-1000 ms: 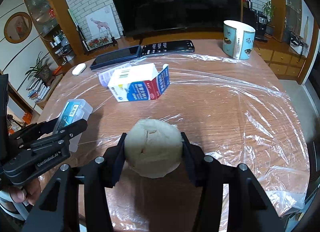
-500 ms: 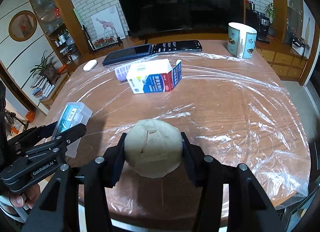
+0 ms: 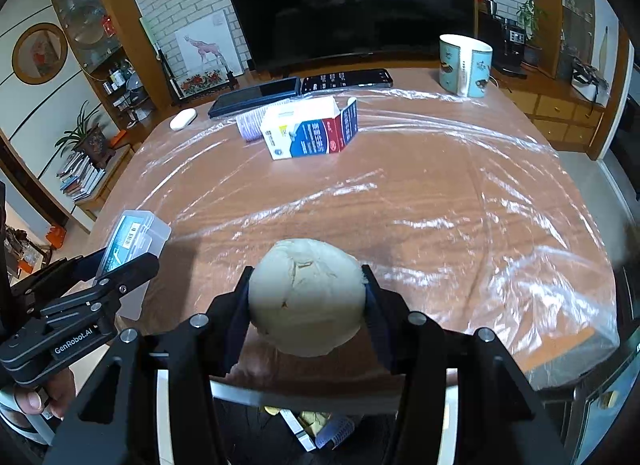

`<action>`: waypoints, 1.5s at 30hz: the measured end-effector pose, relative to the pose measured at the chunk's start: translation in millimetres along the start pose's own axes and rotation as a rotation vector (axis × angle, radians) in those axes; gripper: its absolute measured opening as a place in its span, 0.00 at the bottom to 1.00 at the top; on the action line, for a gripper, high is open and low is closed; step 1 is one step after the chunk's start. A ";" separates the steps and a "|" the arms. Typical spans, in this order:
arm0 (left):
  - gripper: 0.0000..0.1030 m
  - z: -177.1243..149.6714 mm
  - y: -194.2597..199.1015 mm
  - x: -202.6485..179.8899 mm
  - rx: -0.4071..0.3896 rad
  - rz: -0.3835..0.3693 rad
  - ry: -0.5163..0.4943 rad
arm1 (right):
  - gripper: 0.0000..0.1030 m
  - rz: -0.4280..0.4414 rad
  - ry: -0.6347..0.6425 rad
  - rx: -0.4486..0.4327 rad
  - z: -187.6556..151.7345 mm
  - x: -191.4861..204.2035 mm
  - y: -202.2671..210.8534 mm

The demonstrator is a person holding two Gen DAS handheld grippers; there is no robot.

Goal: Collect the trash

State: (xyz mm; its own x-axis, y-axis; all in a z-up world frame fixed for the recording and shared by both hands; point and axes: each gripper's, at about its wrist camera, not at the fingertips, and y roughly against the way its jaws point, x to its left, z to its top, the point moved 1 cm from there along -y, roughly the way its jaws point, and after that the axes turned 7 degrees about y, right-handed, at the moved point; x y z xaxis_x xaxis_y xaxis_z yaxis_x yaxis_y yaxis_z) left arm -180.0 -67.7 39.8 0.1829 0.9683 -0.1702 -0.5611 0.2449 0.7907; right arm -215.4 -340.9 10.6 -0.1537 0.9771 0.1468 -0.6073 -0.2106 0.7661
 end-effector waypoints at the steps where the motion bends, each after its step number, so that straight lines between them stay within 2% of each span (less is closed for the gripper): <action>1: 0.54 -1.8 0.9 0.1 0.002 -0.002 -0.001 | 0.49 -0.001 -0.001 0.002 -2.0 0.5 1.1; 20: 0.54 -36.0 19.4 -21.2 0.000 -0.003 0.027 | 0.49 0.044 0.077 -0.008 -24.8 -2.7 28.9; 31: 0.54 -60.3 30.1 -41.1 0.005 0.017 0.012 | 0.49 0.078 0.109 0.009 -50.0 -6.3 41.4; 45: 0.54 -85.9 37.0 -46.7 0.028 0.022 -0.009 | 0.49 0.092 0.147 0.040 -74.0 2.9 45.7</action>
State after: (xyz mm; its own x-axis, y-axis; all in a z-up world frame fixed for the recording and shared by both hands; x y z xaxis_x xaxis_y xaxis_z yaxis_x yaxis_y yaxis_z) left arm -278.7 -99.6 26.5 0.1781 0.9729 -0.1474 -0.5427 0.2221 0.8101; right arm -301.2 -349.8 -0.3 -0.3214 0.9385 0.1264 -0.5545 -0.2947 0.7783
